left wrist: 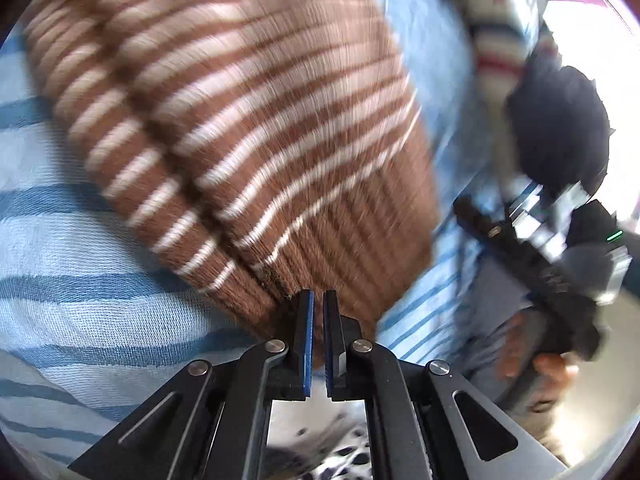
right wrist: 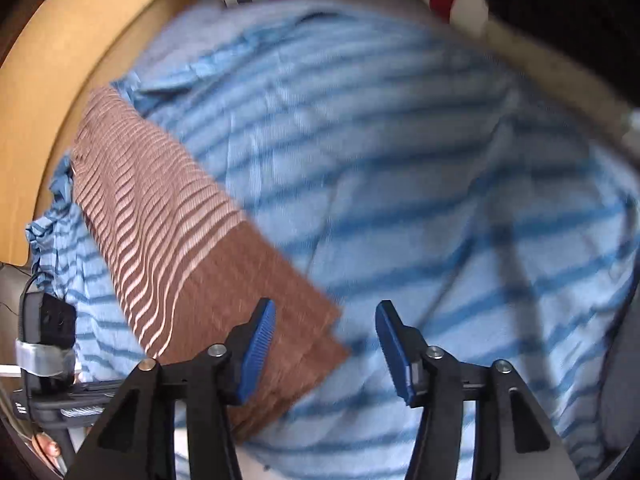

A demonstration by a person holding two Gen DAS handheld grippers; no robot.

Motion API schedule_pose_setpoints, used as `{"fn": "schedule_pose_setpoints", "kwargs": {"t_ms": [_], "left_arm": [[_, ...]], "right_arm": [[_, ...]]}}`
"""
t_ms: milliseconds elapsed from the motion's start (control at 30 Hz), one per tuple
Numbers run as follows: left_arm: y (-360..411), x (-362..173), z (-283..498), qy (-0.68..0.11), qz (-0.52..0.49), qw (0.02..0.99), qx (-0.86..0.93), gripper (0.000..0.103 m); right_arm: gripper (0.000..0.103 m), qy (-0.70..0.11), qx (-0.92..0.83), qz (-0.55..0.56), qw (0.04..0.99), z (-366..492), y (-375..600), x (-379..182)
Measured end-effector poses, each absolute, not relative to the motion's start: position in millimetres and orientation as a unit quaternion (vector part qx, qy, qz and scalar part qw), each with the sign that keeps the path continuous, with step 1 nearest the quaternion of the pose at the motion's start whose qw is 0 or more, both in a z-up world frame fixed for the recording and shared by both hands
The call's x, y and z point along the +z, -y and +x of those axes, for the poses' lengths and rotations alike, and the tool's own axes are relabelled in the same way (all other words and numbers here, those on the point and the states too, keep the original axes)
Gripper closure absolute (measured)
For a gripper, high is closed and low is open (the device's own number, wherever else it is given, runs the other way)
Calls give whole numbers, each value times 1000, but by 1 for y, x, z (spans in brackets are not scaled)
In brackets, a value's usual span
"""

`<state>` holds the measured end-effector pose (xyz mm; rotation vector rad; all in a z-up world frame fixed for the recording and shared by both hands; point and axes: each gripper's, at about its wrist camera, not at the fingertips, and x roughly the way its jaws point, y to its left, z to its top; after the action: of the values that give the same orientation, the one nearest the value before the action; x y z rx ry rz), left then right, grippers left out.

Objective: Fold clothes

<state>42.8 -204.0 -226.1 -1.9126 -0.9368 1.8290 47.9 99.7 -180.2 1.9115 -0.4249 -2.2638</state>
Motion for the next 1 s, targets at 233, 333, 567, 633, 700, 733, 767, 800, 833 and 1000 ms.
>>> {"fn": "schedule_pose_setpoints", "kwargs": {"t_ms": [233,333,567,633,700,733,767,800,833,1000], "left_arm": [[243,-220,67,433,-556,89,704,22],[252,-227,69,465,-549,97,688,22],[244,-231,87,491,-548,133,665,22],[256,-215,106,487,-543,131,672,22],[263,-208,112,490,-530,127,680,22],[267,-204,112,495,-519,128,685,22],[271,-199,113,500,-508,131,689,22],[274,-193,112,503,-495,132,696,22],[278,-186,111,505,-483,133,703,22],[298,-146,98,499,-421,119,748,22]], "right_arm": [[50,194,-715,658,139,42,-86,-217],[49,178,-717,656,152,50,-71,-224],[87,192,-695,664,198,46,-63,-209],[88,193,-706,648,211,44,-59,-192],[88,202,-715,629,228,47,-61,-171],[88,205,-719,620,239,45,-54,-161],[88,206,-719,614,251,47,-49,-152],[88,206,-719,609,262,49,-43,-143],[88,203,-721,604,273,43,-36,-135],[88,183,-722,594,303,-8,23,-119]]}}
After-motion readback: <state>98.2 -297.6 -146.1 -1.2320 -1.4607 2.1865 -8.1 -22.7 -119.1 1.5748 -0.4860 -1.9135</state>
